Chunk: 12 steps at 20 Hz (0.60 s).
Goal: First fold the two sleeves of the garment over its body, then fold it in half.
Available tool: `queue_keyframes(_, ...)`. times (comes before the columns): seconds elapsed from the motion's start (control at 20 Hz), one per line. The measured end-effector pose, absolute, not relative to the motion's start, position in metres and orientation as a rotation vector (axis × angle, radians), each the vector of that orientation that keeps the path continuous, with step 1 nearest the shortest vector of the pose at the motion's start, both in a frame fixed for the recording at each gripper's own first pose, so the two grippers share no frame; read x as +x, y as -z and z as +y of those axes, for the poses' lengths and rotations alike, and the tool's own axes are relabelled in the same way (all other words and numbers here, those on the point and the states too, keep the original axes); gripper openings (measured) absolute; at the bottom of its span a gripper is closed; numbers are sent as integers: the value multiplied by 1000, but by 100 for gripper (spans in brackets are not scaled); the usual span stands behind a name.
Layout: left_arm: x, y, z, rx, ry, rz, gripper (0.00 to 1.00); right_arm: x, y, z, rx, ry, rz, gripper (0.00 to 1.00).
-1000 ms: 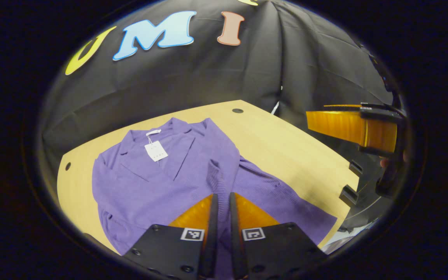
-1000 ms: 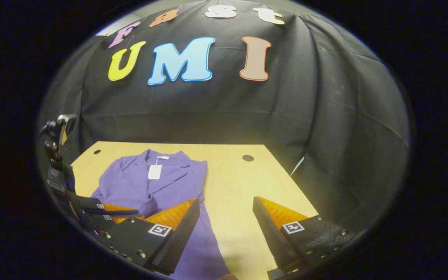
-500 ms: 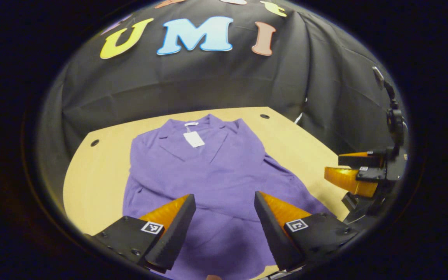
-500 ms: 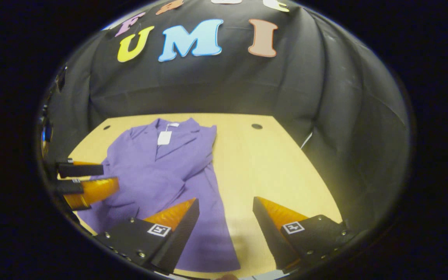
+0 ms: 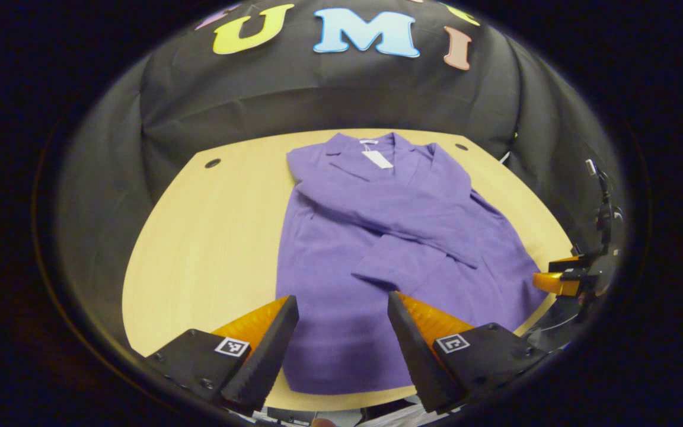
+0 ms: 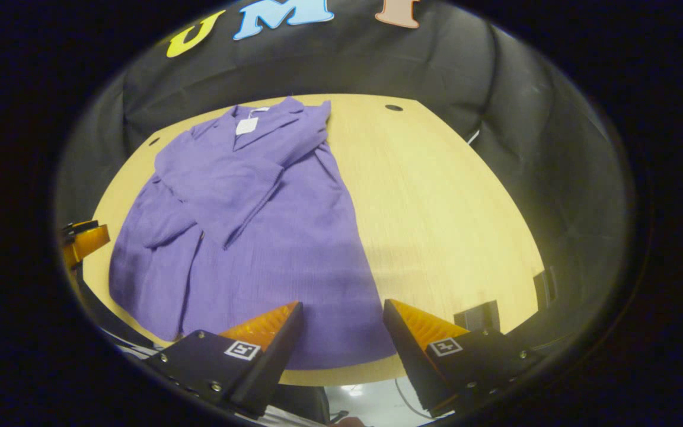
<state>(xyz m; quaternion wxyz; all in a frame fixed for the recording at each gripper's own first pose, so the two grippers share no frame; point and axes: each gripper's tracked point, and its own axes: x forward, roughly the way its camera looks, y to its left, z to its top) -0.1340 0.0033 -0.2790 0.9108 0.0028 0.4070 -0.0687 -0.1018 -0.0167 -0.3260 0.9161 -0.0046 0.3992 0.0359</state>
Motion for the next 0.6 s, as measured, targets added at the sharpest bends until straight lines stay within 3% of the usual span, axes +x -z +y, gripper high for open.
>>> queue_keyframes(0.6, -192, 334, 50, -46, 69, 1029, 99, -117, 353, -39, 87, -29, 933, 89)
